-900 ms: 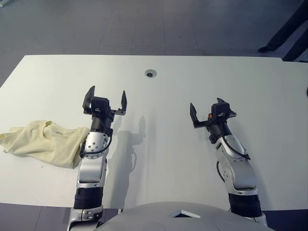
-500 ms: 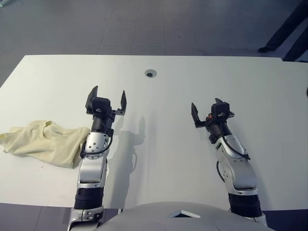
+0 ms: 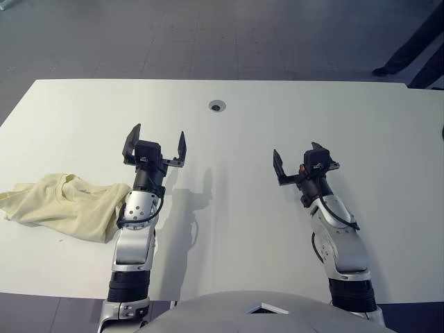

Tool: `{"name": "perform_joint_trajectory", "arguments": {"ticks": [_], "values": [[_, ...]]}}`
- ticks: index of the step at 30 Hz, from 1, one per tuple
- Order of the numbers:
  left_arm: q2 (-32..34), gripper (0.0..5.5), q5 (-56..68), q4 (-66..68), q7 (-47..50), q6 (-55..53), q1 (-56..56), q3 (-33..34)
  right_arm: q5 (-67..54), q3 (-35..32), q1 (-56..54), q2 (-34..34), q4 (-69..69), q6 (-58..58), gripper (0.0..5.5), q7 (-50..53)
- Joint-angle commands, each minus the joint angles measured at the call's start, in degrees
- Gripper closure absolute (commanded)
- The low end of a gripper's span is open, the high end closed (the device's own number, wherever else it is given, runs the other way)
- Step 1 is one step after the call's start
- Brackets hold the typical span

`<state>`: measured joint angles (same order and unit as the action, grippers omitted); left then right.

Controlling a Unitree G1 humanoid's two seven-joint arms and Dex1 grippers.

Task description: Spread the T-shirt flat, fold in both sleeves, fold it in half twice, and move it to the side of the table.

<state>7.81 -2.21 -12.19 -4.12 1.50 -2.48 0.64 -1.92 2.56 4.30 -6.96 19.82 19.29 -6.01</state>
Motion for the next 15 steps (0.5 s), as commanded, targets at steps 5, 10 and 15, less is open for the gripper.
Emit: {"name": "perform_joint_trajectory", "arguments": {"ticks": [5,10,15], "values": [[0.21,0.10,-0.72,-0.56,0.14,0.09,-0.50,-0.03,0.25,-1.84,-0.81,1.36,-0.07,-0.30,0.13,2.55],[0.30,0.10,-0.66,-0.42,0.06,-0.03,-0.21,0.01,0.34,-2.30,-1.15,1.96,-0.28,-0.77,0.13,3.18],[0.22,0.10,-0.76,-0.35,0.04,-0.03,-0.19,-0.21,0.42,-2.38,-1.16,2.11,-0.43,-1.29,0.13,3.44]]}}
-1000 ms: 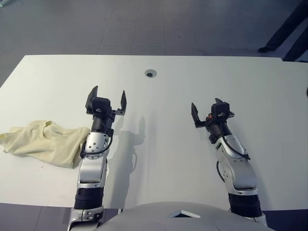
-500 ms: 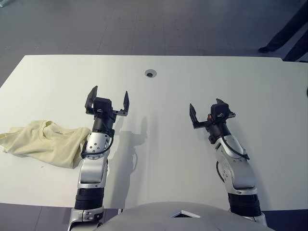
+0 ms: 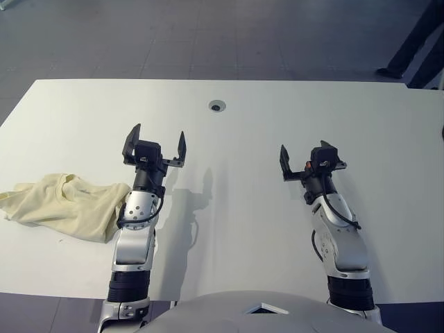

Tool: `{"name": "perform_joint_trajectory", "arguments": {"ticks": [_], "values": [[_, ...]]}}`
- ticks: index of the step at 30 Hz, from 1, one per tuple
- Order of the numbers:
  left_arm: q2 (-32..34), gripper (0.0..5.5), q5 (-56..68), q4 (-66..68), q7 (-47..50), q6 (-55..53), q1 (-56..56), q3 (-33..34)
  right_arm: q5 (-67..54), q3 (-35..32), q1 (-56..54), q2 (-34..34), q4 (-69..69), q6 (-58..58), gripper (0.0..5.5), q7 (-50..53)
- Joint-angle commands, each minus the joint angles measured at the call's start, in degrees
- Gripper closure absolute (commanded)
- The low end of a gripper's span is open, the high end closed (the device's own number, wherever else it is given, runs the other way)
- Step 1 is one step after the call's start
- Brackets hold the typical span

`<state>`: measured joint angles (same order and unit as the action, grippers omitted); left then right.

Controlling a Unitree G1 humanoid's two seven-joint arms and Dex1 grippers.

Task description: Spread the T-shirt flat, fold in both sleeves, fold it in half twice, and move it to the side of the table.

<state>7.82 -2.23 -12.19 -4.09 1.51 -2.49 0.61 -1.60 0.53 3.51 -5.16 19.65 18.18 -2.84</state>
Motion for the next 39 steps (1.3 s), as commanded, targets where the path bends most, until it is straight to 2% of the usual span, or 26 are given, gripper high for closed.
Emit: {"name": "perform_joint_trajectory", "arguments": {"ticks": [1,7,14,19,24,34,39], "values": [[0.20,0.10,-0.75,-0.35,0.00,-0.04,-0.19,-0.22,0.10,-0.33,-0.35,0.30,-0.25,-0.25,0.13,0.32],[0.44,0.10,-0.72,-1.24,0.07,-0.22,-0.85,0.11,0.12,-0.23,-0.38,0.21,-0.23,-0.35,0.13,0.38],[5.91,0.10,1.12,-9.57,-3.43,-2.65,-8.40,6.49,0.13,-0.24,0.78,0.07,0.55,-0.34,0.13,0.27],[10.12,0.10,-0.35,-18.57,-5.10,-6.28,-19.84,15.80,0.02,-0.86,1.53,0.17,1.54,-0.14,0.13,0.71],[13.66,0.10,-2.05,-11.94,-5.68,-3.28,-25.49,23.41,0.27,-0.71,3.77,0.31,2.81,0.01,0.13,1.11],[14.32,0.10,-6.49,-2.64,-5.98,0.19,-32.56,23.47,0.07,-1.01,4.03,-0.23,3.01,0.19,0.13,0.60],[15.10,0.10,-7.49,-0.23,-5.97,-0.43,-32.33,23.01,0.19,-0.66,4.22,-0.07,3.10,0.26,0.13,0.68]]}}
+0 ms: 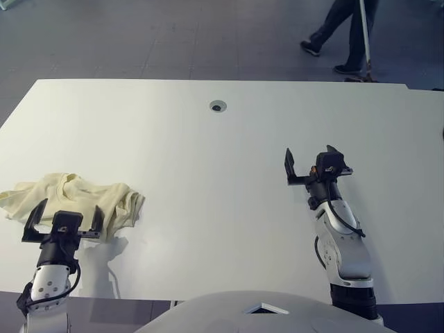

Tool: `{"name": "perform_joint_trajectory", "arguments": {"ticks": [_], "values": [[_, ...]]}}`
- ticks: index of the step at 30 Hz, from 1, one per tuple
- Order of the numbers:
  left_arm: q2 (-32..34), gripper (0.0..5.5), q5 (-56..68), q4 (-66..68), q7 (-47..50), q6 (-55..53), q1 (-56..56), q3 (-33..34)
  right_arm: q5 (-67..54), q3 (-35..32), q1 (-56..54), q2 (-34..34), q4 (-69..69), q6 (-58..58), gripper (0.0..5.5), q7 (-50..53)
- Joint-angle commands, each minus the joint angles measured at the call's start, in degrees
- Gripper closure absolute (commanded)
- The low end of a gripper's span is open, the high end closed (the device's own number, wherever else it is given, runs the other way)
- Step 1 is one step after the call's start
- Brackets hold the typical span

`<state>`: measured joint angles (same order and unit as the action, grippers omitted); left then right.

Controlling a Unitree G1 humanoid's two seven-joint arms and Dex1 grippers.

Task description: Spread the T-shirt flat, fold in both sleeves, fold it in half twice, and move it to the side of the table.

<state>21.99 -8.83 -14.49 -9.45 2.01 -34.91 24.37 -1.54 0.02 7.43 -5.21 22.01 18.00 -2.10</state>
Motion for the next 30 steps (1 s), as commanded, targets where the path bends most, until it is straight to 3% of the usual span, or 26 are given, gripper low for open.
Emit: {"name": "perform_joint_trajectory", "arguments": {"ticks": [1,10,19,25,30], "values": [[1.40,0.10,-1.01,2.72,-0.97,-1.08,0.93,-1.16,0.12,-0.16,0.27,-0.03,0.73,0.46,0.13,-0.07],[7.51,0.10,-0.31,-1.27,-13.57,-7.34,6.66,-13.53,-0.11,-0.76,-0.10,-0.66,0.39,0.59,0.13,-0.69],[5.57,0.10,2.06,-8.16,-21.24,-37.22,29.27,-29.48,-0.19,-1.04,-3.12,-1.18,-0.50,1.91,0.13,-1.33],[0.69,0.10,3.36,-10.99,-22.43,-54.30,42.92,-40.56,2.51,4.46,-6.27,-10.14,2.22,4.71,0.13,-10.93],[-3.65,0.10,4.36,-11.17,-19.16,-60.52,46.98,-41.73,3.08,10.75,-6.16,-15.58,6.72,10.44,0.13,-18.54]]}}
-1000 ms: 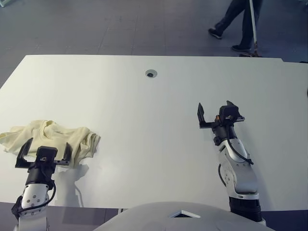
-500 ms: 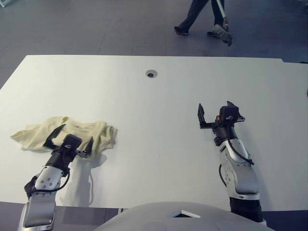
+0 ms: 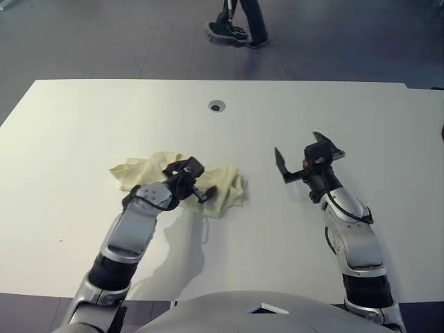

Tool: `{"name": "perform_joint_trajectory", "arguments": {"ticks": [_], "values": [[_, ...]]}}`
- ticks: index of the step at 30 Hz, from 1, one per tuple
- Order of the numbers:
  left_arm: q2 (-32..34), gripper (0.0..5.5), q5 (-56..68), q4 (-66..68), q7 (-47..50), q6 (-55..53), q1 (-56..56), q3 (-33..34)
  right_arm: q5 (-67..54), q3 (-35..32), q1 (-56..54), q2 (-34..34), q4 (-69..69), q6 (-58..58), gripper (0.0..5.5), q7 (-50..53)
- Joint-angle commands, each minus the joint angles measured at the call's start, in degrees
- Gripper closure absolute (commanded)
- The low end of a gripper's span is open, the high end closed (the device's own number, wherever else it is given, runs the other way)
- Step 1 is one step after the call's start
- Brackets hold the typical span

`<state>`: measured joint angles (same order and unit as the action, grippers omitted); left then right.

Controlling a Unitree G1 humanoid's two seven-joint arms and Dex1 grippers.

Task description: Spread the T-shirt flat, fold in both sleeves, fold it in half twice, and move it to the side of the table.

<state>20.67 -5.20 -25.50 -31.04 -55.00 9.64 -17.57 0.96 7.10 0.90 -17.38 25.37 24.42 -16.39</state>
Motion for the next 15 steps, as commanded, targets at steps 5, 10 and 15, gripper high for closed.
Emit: {"name": "perform_joint_trajectory", "arguments": {"ticks": [5,10,15], "values": [[-4.61,0.10,3.86,-3.71,5.21,-7.00,5.75,8.95,1.60,7.44,5.05,-8.54,7.54,7.38,0.13,-8.44],[-1.63,0.10,6.73,-7.44,5.59,-8.41,8.16,17.18,5.17,12.78,3.22,-9.40,4.34,7.42,0.13,-9.42],[3.71,0.10,7.54,-5.36,5.03,-1.07,5.89,23.07,8.97,16.21,1.15,-11.07,1.68,8.49,0.13,-10.65]]}}
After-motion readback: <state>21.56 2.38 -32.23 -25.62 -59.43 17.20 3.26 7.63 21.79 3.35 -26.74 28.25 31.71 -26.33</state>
